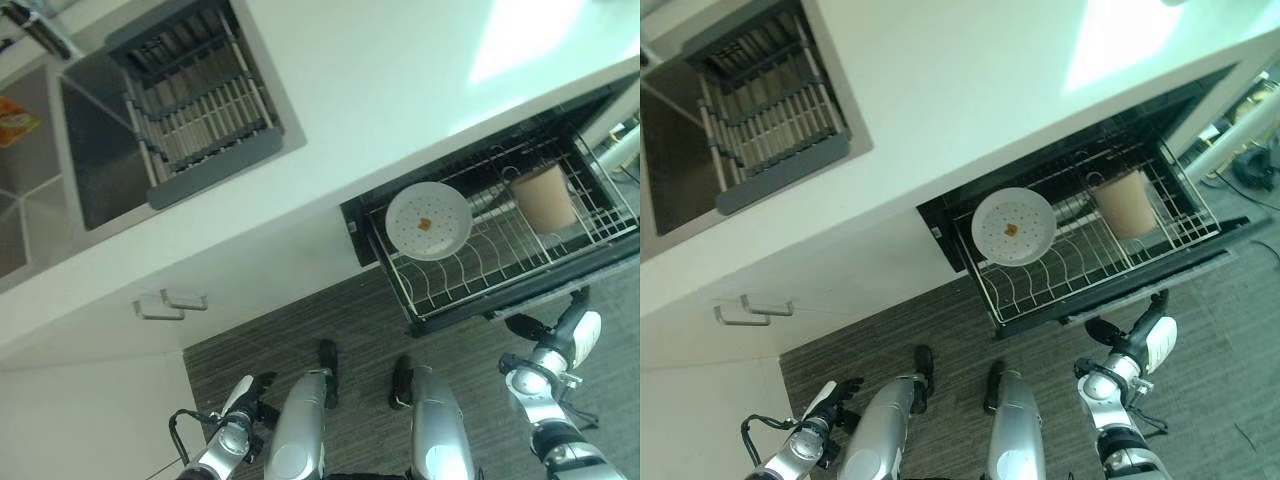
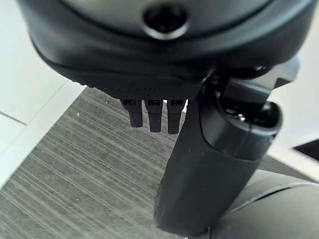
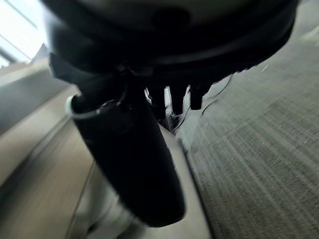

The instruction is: Place the dishes in the dishwasher.

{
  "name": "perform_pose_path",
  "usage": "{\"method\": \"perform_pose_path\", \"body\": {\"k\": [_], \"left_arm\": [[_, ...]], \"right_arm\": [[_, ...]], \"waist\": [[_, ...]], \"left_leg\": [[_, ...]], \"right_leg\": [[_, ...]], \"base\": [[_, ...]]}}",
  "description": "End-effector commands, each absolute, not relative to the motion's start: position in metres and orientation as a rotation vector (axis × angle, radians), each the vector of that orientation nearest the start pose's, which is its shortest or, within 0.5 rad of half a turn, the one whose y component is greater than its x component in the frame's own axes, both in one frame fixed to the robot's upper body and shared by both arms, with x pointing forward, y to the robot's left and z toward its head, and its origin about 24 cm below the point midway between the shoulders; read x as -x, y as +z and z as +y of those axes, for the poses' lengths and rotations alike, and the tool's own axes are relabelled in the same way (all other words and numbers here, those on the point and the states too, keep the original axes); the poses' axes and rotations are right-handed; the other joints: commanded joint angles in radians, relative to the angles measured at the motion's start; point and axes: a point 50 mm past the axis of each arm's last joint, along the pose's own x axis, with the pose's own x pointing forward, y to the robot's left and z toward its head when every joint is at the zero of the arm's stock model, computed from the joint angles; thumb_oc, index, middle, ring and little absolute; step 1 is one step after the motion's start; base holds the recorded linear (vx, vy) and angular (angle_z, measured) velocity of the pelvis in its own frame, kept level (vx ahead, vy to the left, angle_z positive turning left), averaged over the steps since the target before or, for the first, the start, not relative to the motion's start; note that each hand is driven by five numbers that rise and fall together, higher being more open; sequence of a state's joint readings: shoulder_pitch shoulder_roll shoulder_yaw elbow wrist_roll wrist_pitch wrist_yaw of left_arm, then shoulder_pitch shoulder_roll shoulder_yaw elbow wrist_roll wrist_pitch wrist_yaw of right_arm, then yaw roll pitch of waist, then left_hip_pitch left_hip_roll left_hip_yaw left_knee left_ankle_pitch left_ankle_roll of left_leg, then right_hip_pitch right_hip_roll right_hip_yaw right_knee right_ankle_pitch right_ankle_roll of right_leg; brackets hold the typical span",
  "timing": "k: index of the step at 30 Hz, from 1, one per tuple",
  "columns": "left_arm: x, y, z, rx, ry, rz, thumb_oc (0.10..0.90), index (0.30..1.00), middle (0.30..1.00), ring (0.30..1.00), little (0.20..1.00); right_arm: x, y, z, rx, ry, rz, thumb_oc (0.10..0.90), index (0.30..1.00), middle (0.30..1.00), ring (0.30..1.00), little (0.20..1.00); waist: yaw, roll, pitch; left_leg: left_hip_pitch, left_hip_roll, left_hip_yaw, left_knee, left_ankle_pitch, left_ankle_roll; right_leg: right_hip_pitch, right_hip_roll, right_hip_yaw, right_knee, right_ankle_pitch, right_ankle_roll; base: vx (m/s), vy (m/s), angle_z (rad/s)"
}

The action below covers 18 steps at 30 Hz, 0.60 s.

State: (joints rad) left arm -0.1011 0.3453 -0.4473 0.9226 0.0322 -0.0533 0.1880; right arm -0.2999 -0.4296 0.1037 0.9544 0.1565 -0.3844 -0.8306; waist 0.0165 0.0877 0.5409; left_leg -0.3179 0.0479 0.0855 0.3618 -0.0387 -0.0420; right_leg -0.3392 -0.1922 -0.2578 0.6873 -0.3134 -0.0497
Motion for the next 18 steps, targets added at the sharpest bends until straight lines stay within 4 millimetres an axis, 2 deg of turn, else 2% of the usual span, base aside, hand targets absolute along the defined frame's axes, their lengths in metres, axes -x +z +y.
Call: {"method": "perform_pose_path", "body": {"k": [1,2,10,15,17,18], "left_arm": [[-0.181,-0.115,0.204,-0.534,-0.114,0.713,0.800,0.900,0.900,0.900,0.900],[-0.180,-0.114,0.203,-0.530,-0.129,0.702,0.800,0.900,0.900,0.900,0.900],[-0.178,-0.110,0.206,-0.556,-0.165,0.674,0.800,0.900,0.900,0.900,0.900],[-0.181,-0.106,0.209,-0.563,-0.178,0.651,0.800,0.900,0.900,0.900,0.900],[-0.181,-0.105,0.208,-0.507,-0.196,0.656,0.800,0.900,0.900,0.900,0.900],[-0.182,-0.104,0.206,-0.469,-0.237,0.646,0.800,0.900,0.900,0.900,0.900]], "right_arm": [[-0.244,0.020,-0.329,0.587,-0.876,-0.062,0.800,0.900,0.900,0.900,0.900],[-0.255,0.031,-0.323,0.609,-0.837,-0.120,0.800,0.900,0.900,0.900,0.900],[-0.291,0.084,-0.304,0.634,-0.695,-0.348,0.800,0.900,0.900,0.900,0.900],[-0.310,0.123,-0.302,0.644,-0.667,-0.450,0.800,0.900,0.900,0.900,0.900],[-0.318,0.139,-0.303,0.650,-0.657,-0.485,0.800,0.900,0.900,0.900,0.900],[-0.324,0.154,-0.303,0.669,-0.648,-0.517,0.800,0.900,0.900,0.900,0.900]], "waist": [[-0.017,-0.003,-0.027],[-0.003,0.003,-0.021],[0.041,0.004,-0.021],[0.069,0.007,-0.021],[0.082,0.010,-0.021],[0.096,0.015,-0.021]], "left_leg": [[0.086,-0.015,0.024,-0.011,-0.141,0.059],[0.061,-0.020,0.014,0.007,-0.143,0.060],[-0.007,-0.037,-0.012,0.034,-0.137,0.064],[-0.032,-0.040,-0.024,0.029,-0.120,0.059],[-0.040,-0.042,-0.030,0.022,-0.111,0.058],[-0.045,-0.044,-0.035,0.012,-0.102,0.058]], "right_leg": [[0.091,0.027,0.007,0.018,-0.098,-0.007],[0.074,0.021,0.005,0.043,-0.106,-0.011],[0.016,0.014,0.004,0.095,-0.118,-0.014],[-0.001,0.010,-0.005,0.098,-0.115,-0.013],[-0.007,0.009,-0.009,0.096,-0.111,-0.012],[-0.010,0.007,-0.015,0.094,-0.109,-0.012]], "base": [[0.03,0.004,0.12],[0.04,0.010,0.09],[0.05,0.041,0.10],[0.03,0.078,0.07],[0.02,0.074,0.07],[0.03,0.089,0.06]]}}
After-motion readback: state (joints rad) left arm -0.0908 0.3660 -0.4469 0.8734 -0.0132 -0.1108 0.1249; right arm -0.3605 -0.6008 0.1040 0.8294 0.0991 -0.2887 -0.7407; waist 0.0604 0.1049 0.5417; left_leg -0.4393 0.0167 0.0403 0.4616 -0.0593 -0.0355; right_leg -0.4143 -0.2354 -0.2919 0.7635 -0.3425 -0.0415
